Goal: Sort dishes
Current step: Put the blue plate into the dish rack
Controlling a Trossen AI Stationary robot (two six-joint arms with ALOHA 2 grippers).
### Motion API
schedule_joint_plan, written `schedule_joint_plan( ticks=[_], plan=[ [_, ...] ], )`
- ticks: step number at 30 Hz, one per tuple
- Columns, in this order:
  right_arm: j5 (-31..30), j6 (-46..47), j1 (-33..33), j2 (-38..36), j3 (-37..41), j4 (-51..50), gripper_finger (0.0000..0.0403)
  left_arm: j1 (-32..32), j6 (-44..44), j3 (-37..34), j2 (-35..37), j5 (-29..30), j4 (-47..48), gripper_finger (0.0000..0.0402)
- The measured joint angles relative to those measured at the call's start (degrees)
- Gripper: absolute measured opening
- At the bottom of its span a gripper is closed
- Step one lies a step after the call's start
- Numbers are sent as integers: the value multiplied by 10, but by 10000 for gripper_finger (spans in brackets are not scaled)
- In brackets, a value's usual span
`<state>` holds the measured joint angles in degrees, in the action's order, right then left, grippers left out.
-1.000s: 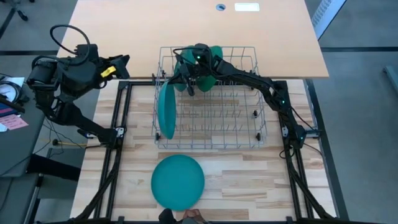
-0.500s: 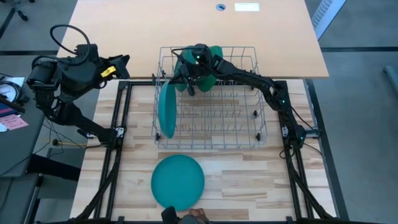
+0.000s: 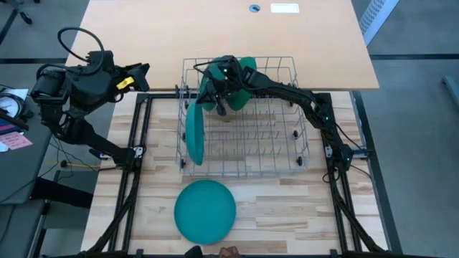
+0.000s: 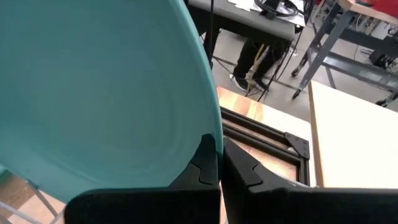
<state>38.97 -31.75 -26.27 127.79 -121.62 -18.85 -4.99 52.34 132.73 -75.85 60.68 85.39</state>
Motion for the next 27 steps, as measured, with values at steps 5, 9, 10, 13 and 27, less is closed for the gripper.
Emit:
schedule_joint_plan(
  ticks=[5,9,10,13,27],
  plan=[
    [-15,-1,7,0,0,-1,0,0,-11,0,0,0,0,139],
    [-17,-2,7,0,0,3,2,0,-18,0,0,0,0,139],
    [-17,-2,7,0,0,3,4,0,-18,0,0,0,0,139],
    [-18,-2,7,0,0,1,12,0,-17,0,0,0,0,139],
    [-38,7,8,1,2,-3,60,0,-18,0,2,0,12,139]
  ],
)
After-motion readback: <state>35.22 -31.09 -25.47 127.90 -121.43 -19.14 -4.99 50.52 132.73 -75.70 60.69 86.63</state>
